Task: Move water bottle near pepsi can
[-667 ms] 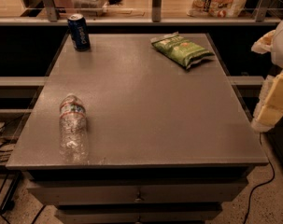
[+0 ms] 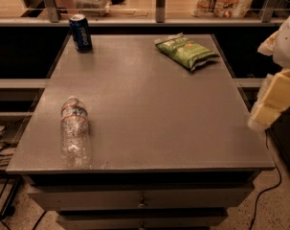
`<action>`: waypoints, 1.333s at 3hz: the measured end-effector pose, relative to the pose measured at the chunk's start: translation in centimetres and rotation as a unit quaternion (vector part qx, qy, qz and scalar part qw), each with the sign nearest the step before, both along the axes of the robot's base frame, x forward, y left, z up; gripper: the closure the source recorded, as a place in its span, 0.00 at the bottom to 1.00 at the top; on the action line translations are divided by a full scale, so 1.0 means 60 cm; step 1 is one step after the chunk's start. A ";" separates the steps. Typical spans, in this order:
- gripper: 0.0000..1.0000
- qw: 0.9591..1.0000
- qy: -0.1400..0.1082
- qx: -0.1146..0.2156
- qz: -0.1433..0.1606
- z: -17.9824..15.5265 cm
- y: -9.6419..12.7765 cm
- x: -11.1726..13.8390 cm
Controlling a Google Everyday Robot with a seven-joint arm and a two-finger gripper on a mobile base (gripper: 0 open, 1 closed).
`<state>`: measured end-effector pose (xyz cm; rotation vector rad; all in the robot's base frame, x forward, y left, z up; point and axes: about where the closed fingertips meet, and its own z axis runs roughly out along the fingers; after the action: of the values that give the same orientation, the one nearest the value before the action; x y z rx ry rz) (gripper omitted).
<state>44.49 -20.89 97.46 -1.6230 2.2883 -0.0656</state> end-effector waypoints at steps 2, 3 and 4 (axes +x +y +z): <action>0.00 0.990 0.005 0.093 -0.109 -0.001 0.108 0.051; 0.00 0.989 0.006 0.093 -0.112 -0.001 0.107 0.050; 0.00 0.988 0.020 0.108 -0.105 -0.006 0.145 0.049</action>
Offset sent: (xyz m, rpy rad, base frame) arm 0.0444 0.0994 0.0033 0.2674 0.0028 -0.2931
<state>47.41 -12.21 97.12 -1.2848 2.3943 0.1626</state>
